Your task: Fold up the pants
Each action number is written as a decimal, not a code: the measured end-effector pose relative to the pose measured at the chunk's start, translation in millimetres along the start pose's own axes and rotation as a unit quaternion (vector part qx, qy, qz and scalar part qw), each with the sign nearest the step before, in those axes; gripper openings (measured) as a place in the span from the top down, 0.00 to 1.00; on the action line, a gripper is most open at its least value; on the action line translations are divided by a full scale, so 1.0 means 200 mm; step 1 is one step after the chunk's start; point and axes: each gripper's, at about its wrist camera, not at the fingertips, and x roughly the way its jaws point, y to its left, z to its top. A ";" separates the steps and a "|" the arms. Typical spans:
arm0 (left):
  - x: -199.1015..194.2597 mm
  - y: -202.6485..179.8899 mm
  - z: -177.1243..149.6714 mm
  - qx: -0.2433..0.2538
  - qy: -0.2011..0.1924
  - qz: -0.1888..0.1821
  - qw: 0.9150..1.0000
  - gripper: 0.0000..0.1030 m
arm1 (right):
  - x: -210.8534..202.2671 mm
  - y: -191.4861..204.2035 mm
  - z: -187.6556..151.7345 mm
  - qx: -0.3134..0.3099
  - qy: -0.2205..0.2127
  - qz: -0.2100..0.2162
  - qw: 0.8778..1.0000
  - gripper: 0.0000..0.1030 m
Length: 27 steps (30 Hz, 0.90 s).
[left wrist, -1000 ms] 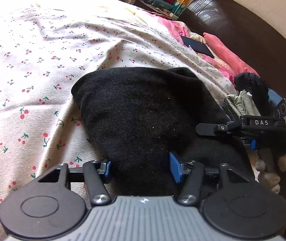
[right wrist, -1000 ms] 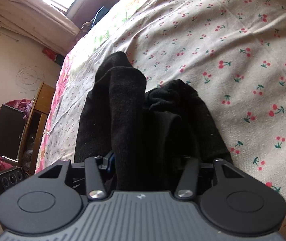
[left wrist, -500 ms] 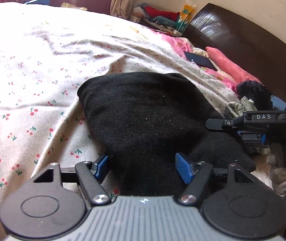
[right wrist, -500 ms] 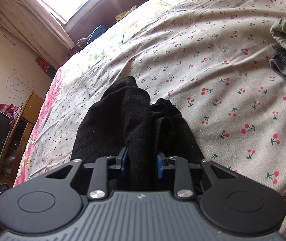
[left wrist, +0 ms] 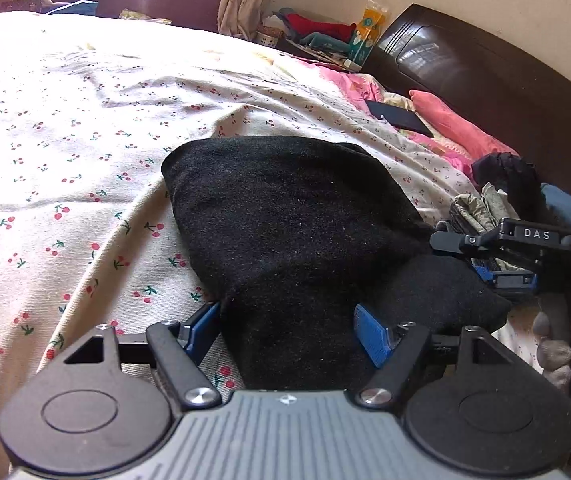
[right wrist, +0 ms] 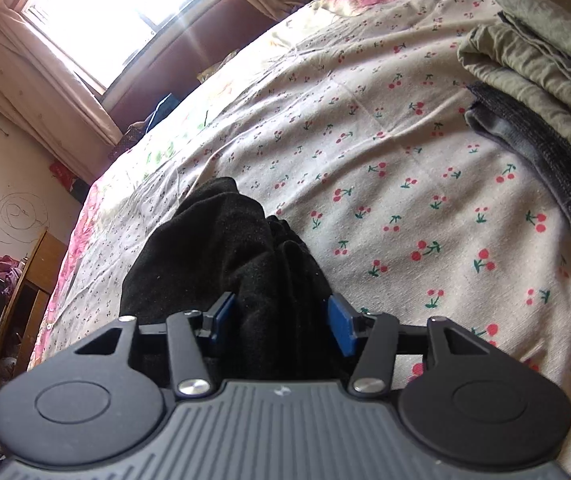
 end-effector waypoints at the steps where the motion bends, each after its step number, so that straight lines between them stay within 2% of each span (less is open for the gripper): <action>1: -0.01 0.00 0.00 0.000 -0.004 0.001 1.000 0.18 | -0.03 0.03 0.00 -0.013 -0.006 -0.003 1.000 0.50; 4: -0.03 0.01 0.01 -0.009 -0.015 -0.002 1.000 0.18 | -0.05 0.11 0.00 -0.051 0.001 0.004 0.999 0.50; 6: -0.03 0.02 0.01 -0.016 -0.017 -0.006 1.000 0.18 | -0.03 0.17 0.00 -0.079 0.001 -0.015 0.997 0.49; 8: -0.02 0.03 0.01 -0.019 -0.015 -0.004 1.000 0.17 | 0.03 0.20 -0.01 -0.113 0.018 -0.041 0.993 0.48; 10: 0.01 0.04 0.02 -0.020 -0.004 0.004 1.000 0.17 | 0.09 0.17 -0.01 -0.115 0.035 -0.050 0.992 0.47; 11: 0.03 0.05 0.01 -0.025 0.004 0.003 1.000 0.16 | 0.12 0.14 -0.01 -0.109 0.035 -0.049 0.992 0.35; 13: 0.06 0.07 0.01 -0.034 0.014 0.002 0.999 0.11 | 0.15 0.07 -0.03 -0.094 0.031 -0.061 0.993 0.24; 15: 0.07 0.07 0.01 -0.033 0.018 0.005 0.999 0.10 | 0.13 0.05 -0.07 -0.070 0.021 -0.062 0.995 0.24; 20: 0.04 0.03 -0.01 -0.011 0.012 0.025 1.000 0.09 | 0.03 0.13 -0.11 -0.090 -0.010 -0.091 0.992 0.28; 23: 0.00 0.00 -0.01 -0.001 0.001 0.033 0.999 0.09 | -0.02 0.18 -0.11 -0.099 -0.020 -0.082 0.991 0.30; 27: -0.01 -0.04 -0.03 0.019 0.002 0.041 0.999 0.09 | 0.01 0.20 -0.09 -0.115 -0.002 -0.080 0.990 0.29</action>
